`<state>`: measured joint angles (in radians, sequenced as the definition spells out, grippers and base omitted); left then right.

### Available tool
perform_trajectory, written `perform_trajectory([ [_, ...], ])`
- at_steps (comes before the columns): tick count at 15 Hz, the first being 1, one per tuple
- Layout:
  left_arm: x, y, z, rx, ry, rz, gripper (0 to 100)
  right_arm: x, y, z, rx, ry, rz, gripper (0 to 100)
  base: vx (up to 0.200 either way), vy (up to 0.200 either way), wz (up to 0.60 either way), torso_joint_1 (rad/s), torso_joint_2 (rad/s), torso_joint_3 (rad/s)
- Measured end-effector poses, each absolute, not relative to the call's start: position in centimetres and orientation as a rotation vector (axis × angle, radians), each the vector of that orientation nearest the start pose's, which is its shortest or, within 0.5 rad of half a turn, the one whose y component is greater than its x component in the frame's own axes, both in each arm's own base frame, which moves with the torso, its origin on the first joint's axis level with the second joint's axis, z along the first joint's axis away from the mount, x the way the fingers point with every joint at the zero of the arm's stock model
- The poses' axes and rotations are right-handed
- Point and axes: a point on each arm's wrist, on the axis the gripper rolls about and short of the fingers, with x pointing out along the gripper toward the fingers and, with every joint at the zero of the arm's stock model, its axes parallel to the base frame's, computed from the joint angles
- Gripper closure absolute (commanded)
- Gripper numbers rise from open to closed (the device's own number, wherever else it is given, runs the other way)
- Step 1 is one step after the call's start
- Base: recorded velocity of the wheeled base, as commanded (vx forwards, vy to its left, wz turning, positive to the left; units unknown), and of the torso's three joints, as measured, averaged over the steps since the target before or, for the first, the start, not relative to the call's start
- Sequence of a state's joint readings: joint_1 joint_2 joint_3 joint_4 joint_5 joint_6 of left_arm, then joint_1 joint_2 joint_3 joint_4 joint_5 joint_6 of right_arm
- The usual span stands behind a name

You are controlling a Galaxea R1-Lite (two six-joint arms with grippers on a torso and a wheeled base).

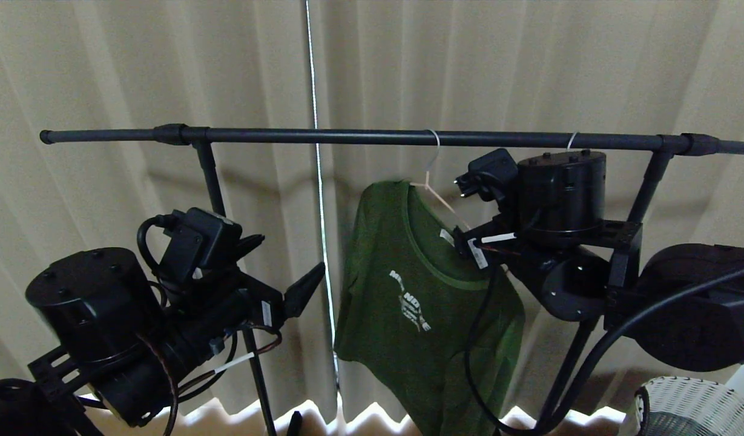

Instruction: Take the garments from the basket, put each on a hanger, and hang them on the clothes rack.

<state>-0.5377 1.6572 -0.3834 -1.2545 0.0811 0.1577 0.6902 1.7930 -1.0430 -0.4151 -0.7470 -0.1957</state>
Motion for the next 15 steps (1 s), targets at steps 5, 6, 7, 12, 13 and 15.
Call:
perform_trajectory([
  [5,21.1,-12.1,15.6,0.142,-0.026,-0.446,0,26.3,20.1,18.7,-0.266,0.257,0.057,0,0.0,0.0,0.0,0.0,0.0,0.0],
  [6,20.9,-11.9,15.6,0.14,-0.027,-0.444,0,26.3,20.0,18.7,-0.252,0.242,0.062,0,0.0,0.0,0.0,0.0,0.0,0.0],
  [7,20.7,-11.6,15.7,0.14,-0.029,-0.436,0,26.2,19.9,18.8,-0.228,0.211,0.064,0,0.0,0.0,0.0,0.0,0.0,0.0],
  [12,20.4,-9.9,16.3,0.133,-0.049,-0.374,0,24.0,18.8,18.8,-0.179,0.15,0.164,0,0.0,0.0,0.0,0.0,0.0,0.0],
  [13,20.3,-9.6,16.4,0.132,-0.053,-0.368,0,23.5,18.5,19.0,-0.176,0.146,0.178,0,0.0,0.0,0.0,0.0,0.0,0.0],
  [15,20.1,-9.3,16.6,0.131,-0.058,-0.357,0,22.6,17.9,19.3,-0.167,0.136,0.201,0,0.0,0.0,0.0,0.0,0.0,0.0],
])
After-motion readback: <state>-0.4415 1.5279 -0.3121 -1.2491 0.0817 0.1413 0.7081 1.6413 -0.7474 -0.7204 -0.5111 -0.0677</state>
